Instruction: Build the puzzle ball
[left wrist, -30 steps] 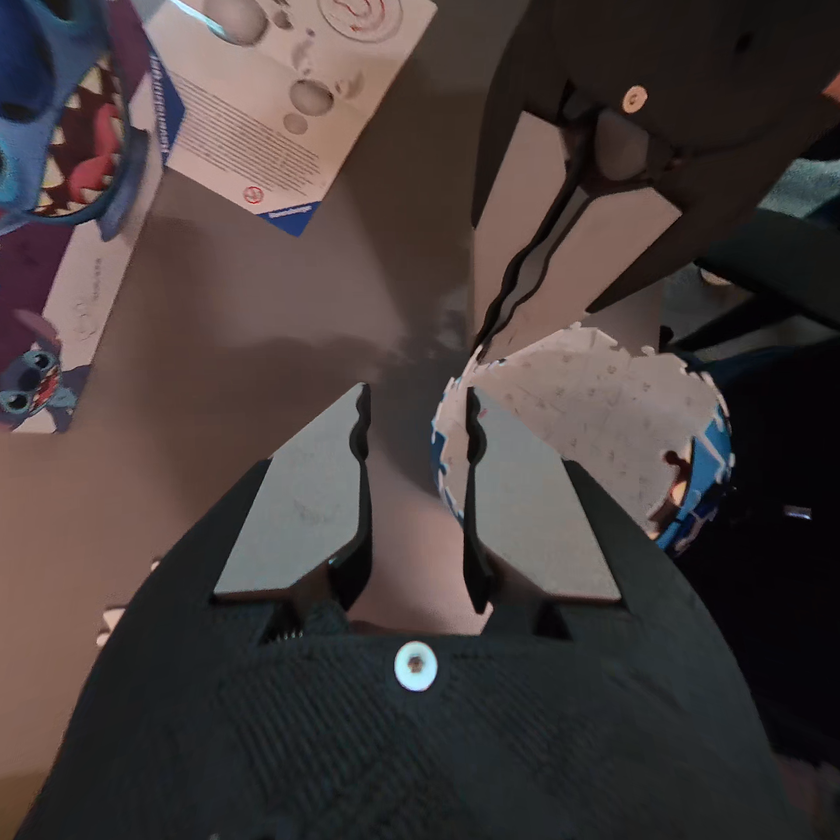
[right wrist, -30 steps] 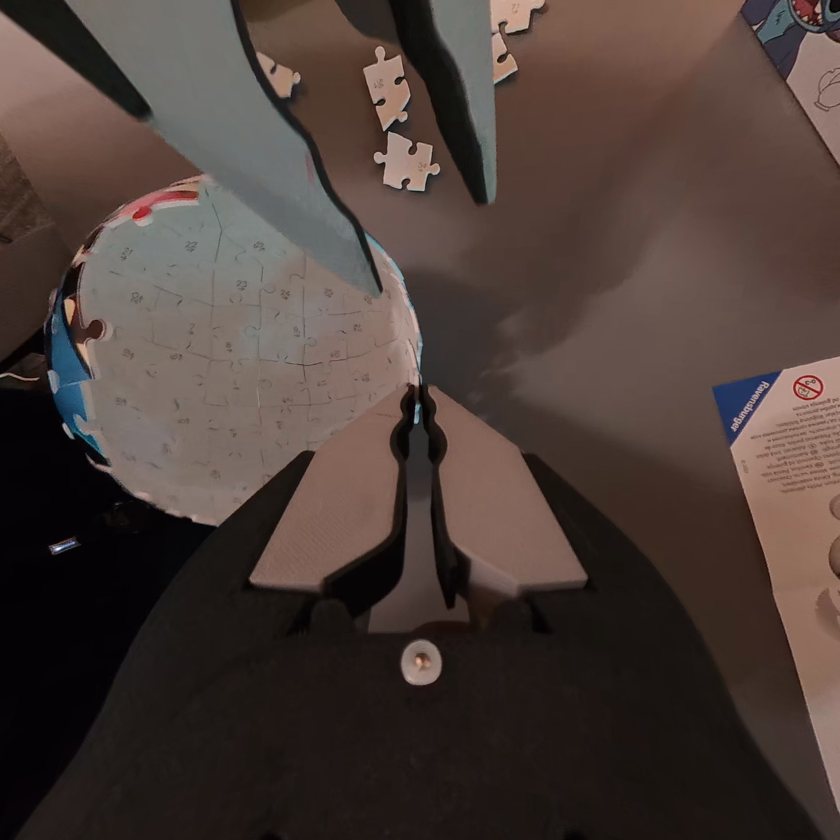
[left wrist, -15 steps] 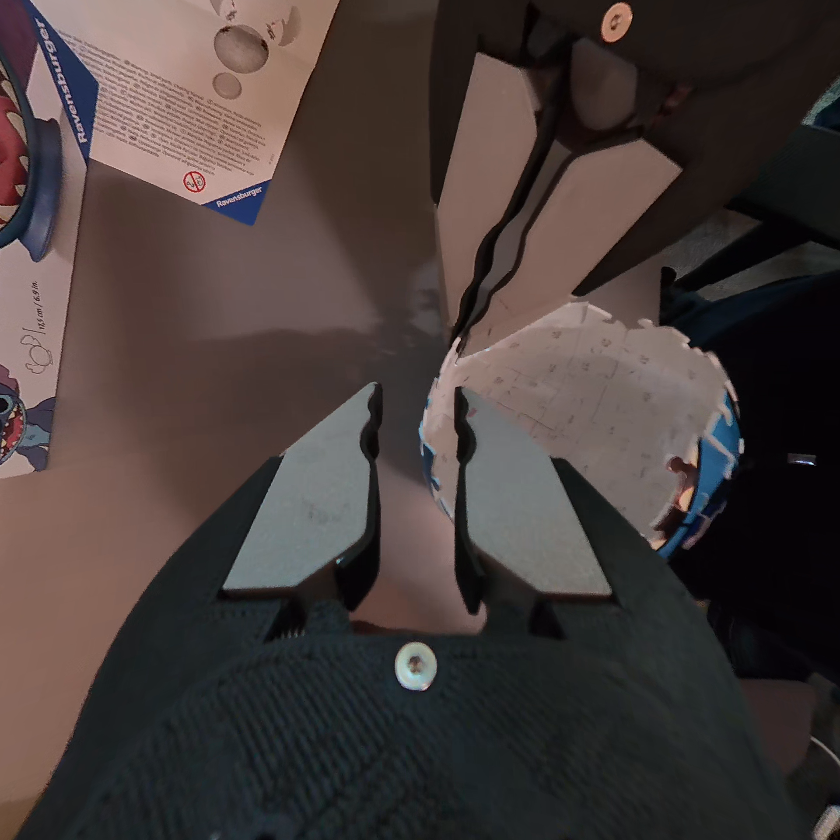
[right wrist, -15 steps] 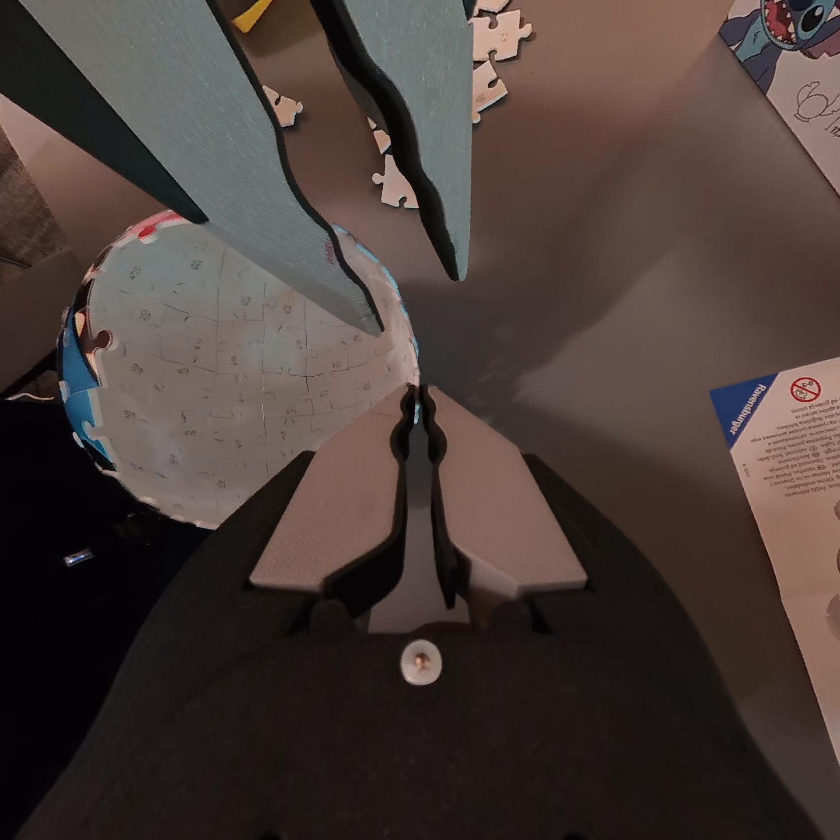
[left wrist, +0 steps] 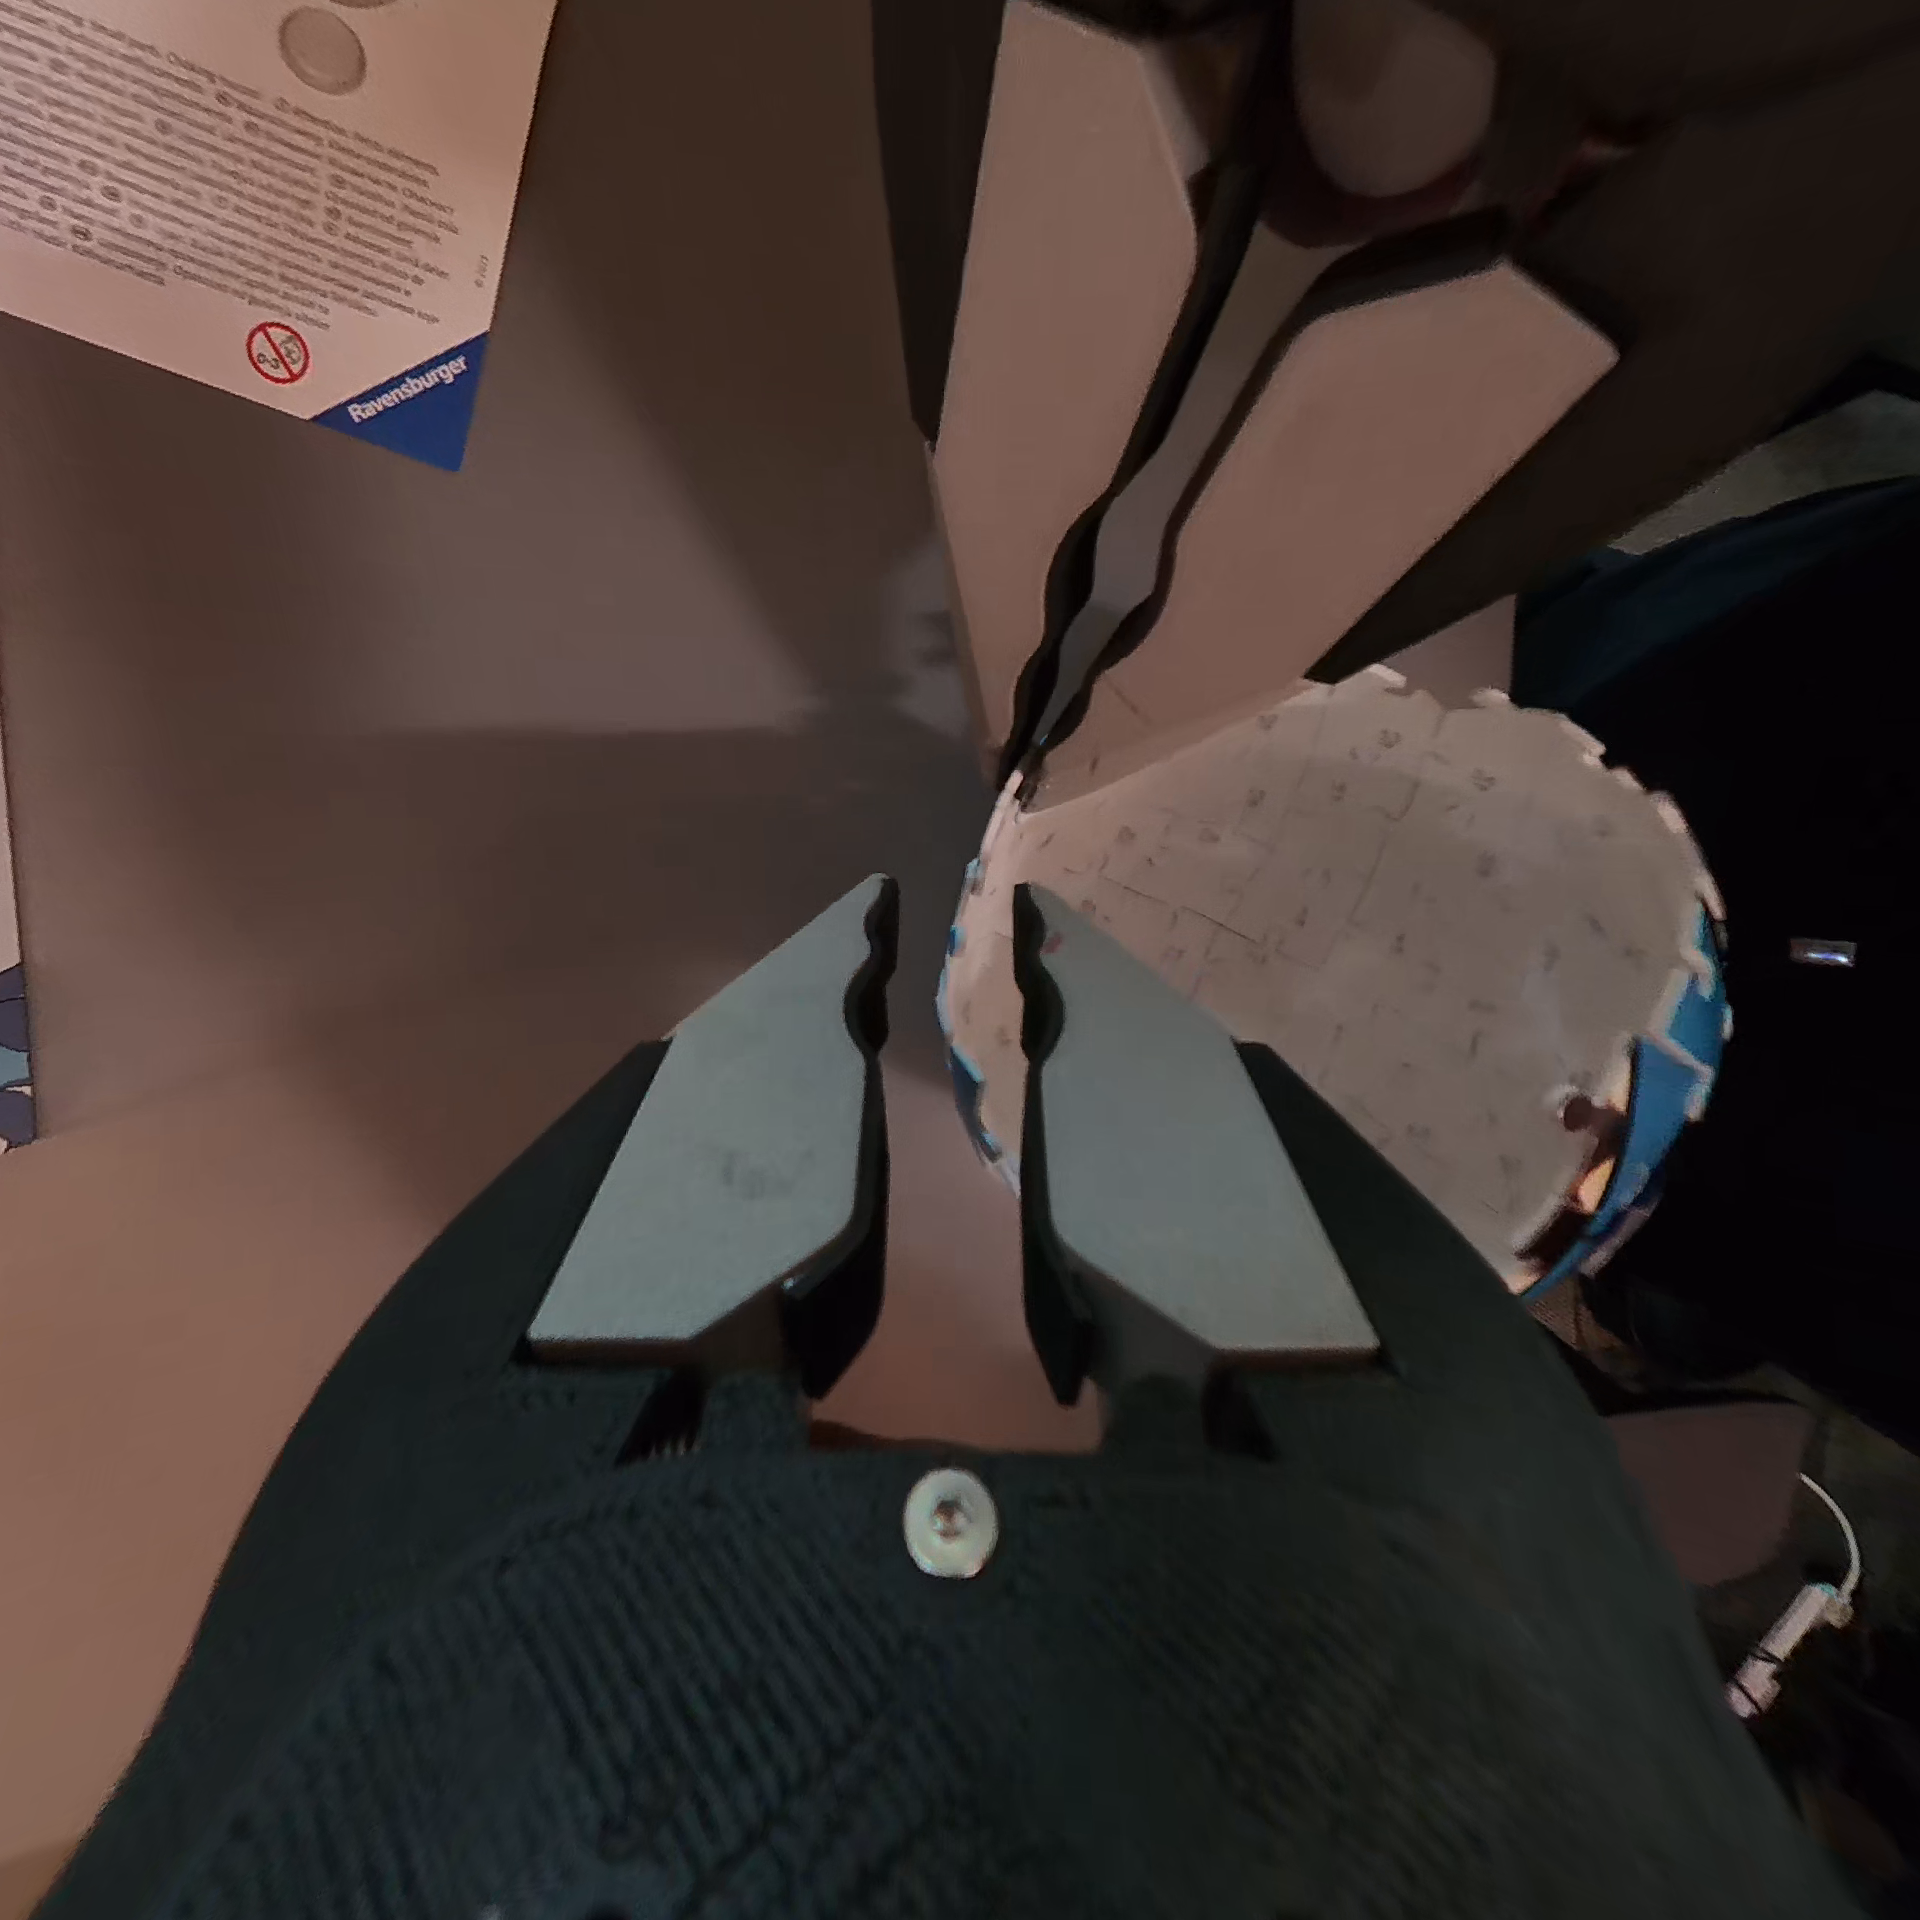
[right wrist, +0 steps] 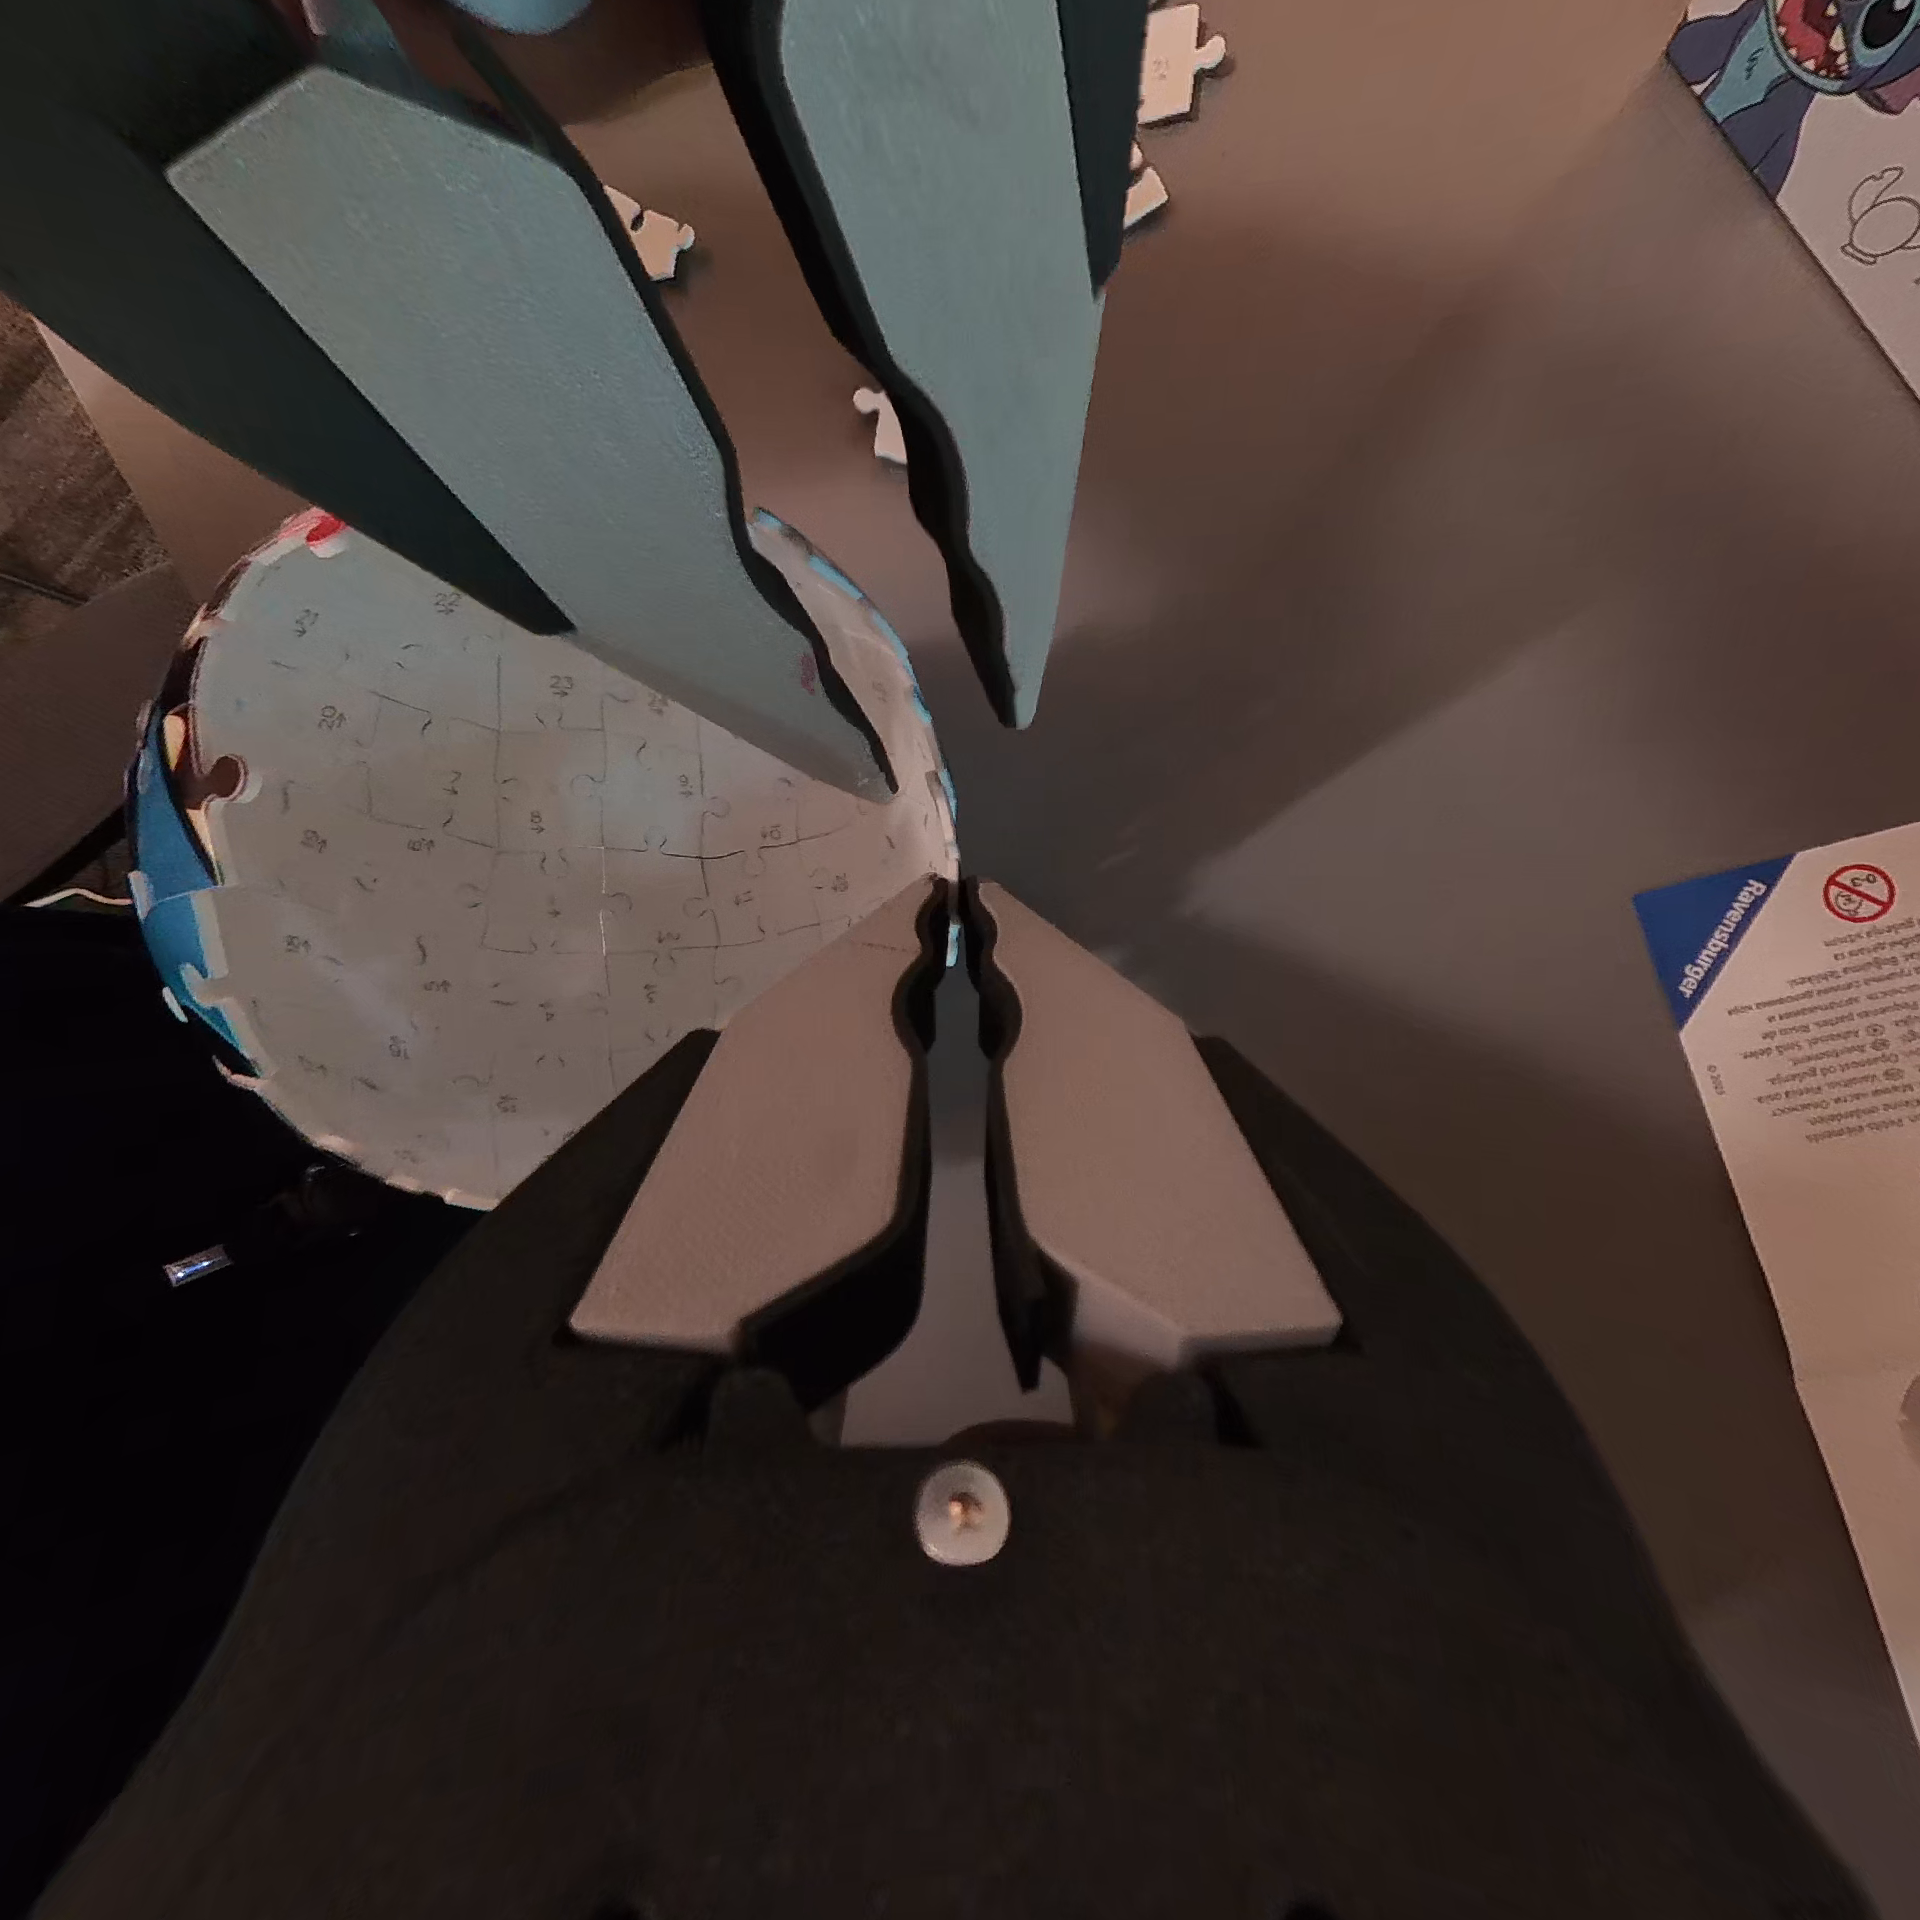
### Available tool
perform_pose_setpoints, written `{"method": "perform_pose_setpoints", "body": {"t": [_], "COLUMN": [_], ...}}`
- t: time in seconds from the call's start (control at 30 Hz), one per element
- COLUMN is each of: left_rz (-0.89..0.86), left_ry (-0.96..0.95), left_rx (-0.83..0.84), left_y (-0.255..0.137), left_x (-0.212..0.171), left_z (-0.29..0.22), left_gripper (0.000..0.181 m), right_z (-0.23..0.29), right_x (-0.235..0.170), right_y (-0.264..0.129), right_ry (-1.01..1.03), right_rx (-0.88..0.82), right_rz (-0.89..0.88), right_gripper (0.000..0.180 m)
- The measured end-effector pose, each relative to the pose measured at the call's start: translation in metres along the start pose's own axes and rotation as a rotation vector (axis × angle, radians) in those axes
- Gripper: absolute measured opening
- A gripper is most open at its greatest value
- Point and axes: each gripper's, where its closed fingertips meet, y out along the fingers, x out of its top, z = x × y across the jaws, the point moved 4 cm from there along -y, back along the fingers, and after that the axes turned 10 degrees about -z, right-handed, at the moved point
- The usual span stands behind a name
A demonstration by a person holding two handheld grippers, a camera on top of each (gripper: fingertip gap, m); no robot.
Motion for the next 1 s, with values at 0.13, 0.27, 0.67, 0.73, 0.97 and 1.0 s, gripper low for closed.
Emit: {"method": "perform_pose_setpoints", "body": {"t": [0.13, 0.27, 0.67, 0.73, 0.97, 1.0], "left_rz": [0.005, 0.012, -0.051, -0.043, -0.039, -0.039], "left_ry": [-0.003, -0.013, -0.061, -0.061, -0.056, -0.056], "left_rx": [-0.017, -0.026, -0.048, -0.047, -0.048, -0.048], "left_y": [0.0022, 0.0029, 0.0032, 0.004, 0.0059, 0.0061], "left_x": [0.0017, 0.0014, -0.0023, -0.0031, -0.001, -0.0009], "left_z": [-0.0007, -0.0002, 0.0009, 0.0009, 0.0009, 0.0009], "left_gripper": [0.017, 0.018, 0.009, 0.01, 0.011, 0.011], "right_z": [-0.0004, -0.0008, -0.0037, -0.0039, -0.0035, -0.0035], "right_x": [-0.0004, -0.0007, -0.0001, -0.0002, -0.0003, -0.0004], "right_y": [-0.0005, -0.001, 0.0008, 0.0008, 0.0004, 0.0003], "right_ry": [0.004, 0.005, 0.039, 0.042, 0.037, 0.037], "right_rx": [0.005, 0.011, 0.064, 0.067, 0.063, 0.062], "right_rz": [-0.001, 0.001, 0.0, -0.002, -0.003, -0.004], "right_gripper": [0.0, 0.0, 0.0, 0.0, 0.0, 0.0]}}
